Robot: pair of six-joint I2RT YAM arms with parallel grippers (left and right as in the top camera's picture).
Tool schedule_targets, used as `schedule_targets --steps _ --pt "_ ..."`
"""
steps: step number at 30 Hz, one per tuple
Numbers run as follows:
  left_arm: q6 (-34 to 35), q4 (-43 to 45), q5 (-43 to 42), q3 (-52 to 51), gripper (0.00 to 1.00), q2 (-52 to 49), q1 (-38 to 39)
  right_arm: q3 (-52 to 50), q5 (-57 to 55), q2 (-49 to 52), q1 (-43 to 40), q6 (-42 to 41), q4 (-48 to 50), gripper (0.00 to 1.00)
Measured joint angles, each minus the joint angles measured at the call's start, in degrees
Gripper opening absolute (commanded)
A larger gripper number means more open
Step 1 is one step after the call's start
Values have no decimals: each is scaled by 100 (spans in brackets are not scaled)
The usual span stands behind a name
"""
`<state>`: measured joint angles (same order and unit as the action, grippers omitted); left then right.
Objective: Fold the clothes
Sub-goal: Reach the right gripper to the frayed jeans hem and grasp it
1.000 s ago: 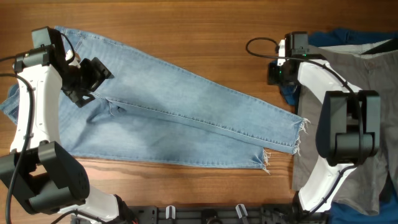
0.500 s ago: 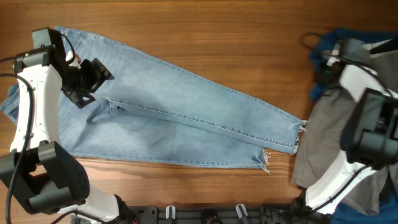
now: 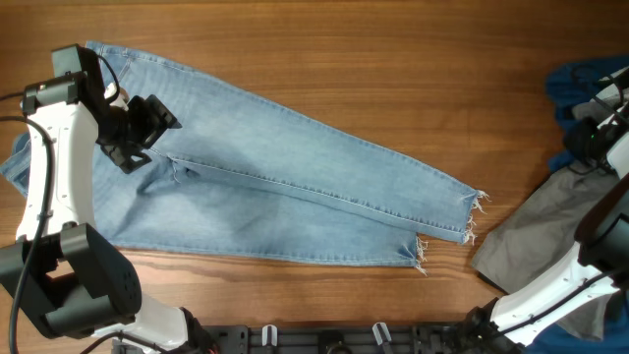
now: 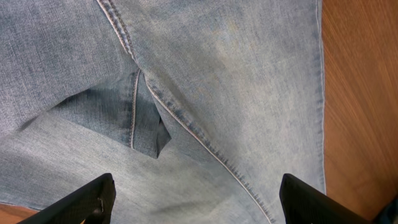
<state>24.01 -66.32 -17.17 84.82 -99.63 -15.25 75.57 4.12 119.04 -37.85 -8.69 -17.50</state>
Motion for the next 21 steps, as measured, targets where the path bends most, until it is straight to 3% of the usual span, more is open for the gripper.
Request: schedule_targets --steps 6,8,15,21 --pt "0 -11 0 0 86 0 0 37 1233 -11 22 92 -20 66" --pt "0 -11 0 0 86 0 0 46 1550 -70 103 90 -118 74" --pt "0 11 2 0 86 0 0 90 2142 -1010 1014 201 -1200 78" --pt "-2 15 22 0 87 0 0 219 1705 -1458 1838 260 -3012 84"
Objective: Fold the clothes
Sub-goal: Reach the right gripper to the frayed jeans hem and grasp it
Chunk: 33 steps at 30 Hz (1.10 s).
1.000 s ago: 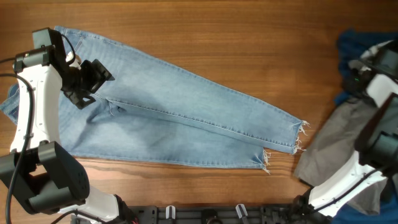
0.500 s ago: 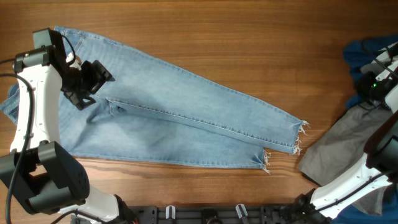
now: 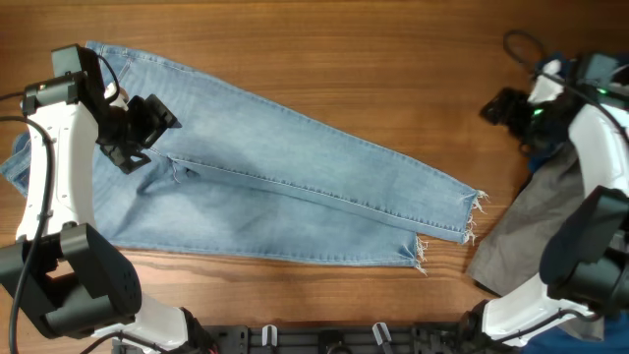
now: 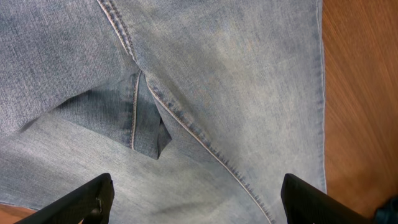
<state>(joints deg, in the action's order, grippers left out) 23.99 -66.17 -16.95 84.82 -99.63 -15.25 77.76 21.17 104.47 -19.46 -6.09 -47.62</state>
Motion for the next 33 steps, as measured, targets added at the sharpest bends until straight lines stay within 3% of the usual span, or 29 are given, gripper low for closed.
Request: schedule_targets --steps 8,16,27,29,31,33 --pt "-22 61 2 0 89 0 0 -192 -1311 4 684 -380 -1495 85" --pt "-39 129 2 0 89 -2 0 -238 -1871 4 807 -525 -1644 85" --pt "-42 129 0 0 90 -2 0 -1368 -1585 4 807 -542 -1139 83" --pt "-39 129 2 0 90 -2 0 -1464 -1513 4 807 -546 -1034 77" --pt "-39 129 2 0 90 -2 0 -1517 -1460 4 807 -568 -920 53" --pt "-42 131 2 0 90 -2 0 -1539 -1392 4 809 -542 -761 38"
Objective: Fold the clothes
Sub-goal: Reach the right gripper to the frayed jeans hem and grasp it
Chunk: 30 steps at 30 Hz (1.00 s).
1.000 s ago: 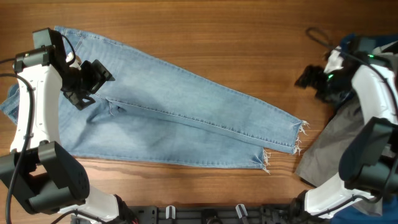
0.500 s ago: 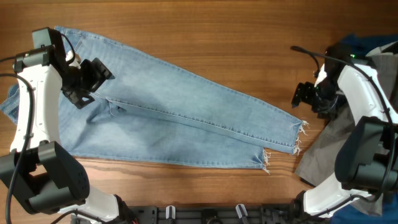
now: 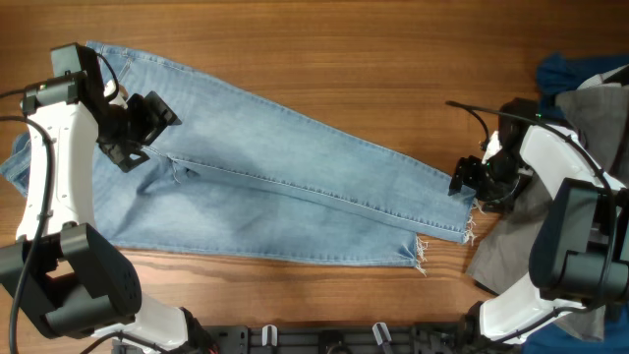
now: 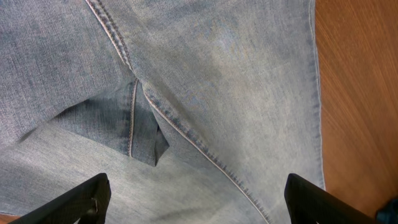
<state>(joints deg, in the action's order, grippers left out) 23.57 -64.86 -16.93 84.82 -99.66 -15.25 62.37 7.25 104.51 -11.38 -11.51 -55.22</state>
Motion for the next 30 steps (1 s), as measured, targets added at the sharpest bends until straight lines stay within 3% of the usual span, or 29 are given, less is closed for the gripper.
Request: schedule_targets --steps 5,13,14,15,17,18,21,30 --pt "0 -4 0 0 90 0 0 -9 155 0 -2 -92 350 4" --pt "0 -7 0 0 90 0 0 -9 216 0 -2 -175 452 4" --pt "2 -7 -2 0 90 0 0 -9 216 0 -2 -175 448 9" --pt "0 -7 -2 0 90 0 0 -9 216 0 -2 -175 431 26" --pt "0 -7 0 0 90 0 0 -9 214 0 -2 -205 352 47" --pt "0 -9 -2 0 90 0 0 -9 212 0 -2 -214 295 52" --pt "0 -7 0 0 90 0 0 -9 96 0 0 -240 96 56" --pt "0 -9 0 0 90 0 0 -153 -426 0 0 -391 616 52"
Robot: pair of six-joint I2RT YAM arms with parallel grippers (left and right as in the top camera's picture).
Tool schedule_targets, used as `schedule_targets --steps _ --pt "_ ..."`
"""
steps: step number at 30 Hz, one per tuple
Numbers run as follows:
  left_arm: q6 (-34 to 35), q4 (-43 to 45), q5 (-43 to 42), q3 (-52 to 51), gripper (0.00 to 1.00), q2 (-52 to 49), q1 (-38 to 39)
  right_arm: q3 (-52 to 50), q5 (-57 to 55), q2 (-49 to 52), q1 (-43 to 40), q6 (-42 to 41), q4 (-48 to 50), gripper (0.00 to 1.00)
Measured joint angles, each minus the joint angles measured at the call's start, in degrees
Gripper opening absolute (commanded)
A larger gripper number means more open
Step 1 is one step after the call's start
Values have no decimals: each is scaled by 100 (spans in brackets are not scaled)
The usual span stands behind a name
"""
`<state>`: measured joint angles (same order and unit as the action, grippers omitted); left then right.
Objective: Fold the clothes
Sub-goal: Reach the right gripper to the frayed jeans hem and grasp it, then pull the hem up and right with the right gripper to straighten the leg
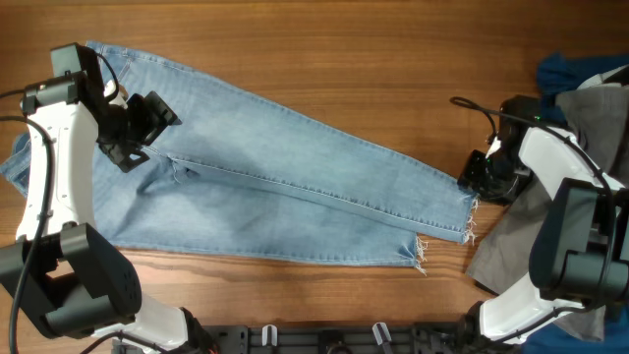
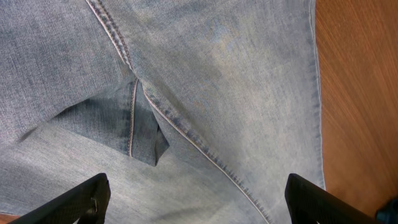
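Light-blue jeans (image 1: 295, 182) lie folded lengthwise, slanting from the upper left down to frayed hems (image 1: 472, 221) at the right. My left gripper (image 1: 143, 134) hovers open above the crotch seam (image 2: 146, 124). In the left wrist view its black fingers (image 2: 78, 200) stand wide apart over the denim, with the left gripper (image 2: 199, 208) holding nothing. My right gripper (image 1: 476, 177) sits right by the upper hem, at the leg's end. Whether its jaws are open or shut does not show.
A pile of other clothes lies at the right edge: a grey garment (image 1: 531, 241) and a dark blue one (image 1: 565, 84) behind it. The right arm's cable (image 1: 472, 106) loops over the wooden table (image 1: 393, 59). The table's front edge runs close below the jeans.
My right gripper has shifted slightly right and up beside the upper hem of the jeans. The left gripper and the jeans lie as before.
My right arm was first at the far right over the clothes pile, then over the table at the upper right, then down at the jeans' hems, where it stays. My left gripper stayed open over the crotch throughout.
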<state>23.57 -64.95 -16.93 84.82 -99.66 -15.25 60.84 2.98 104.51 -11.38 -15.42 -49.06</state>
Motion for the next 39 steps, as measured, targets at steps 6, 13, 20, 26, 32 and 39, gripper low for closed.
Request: schedule_targets --steps 6,13,20,26,32,39 --pt "0 -4 0 0 90 0 0 -184 155 -79 0 -48 142 18" --pt "2 -22 -2 0 90 0 0 -232 459 -87 -2 -107 205 4" --pt "0 -26 -2 0 90 0 0 -179 645 -68 37 -105 973 4" --pt "0 17 0 0 90 0 0 306 645 -37 48 -105 1961 4" --pt "0 114 0 0 90 0 0 942 645 -33 83 -107 2870 4" --pt "2 243 -2 0 90 0 0 1998 632 398 83 -81 2909 4"
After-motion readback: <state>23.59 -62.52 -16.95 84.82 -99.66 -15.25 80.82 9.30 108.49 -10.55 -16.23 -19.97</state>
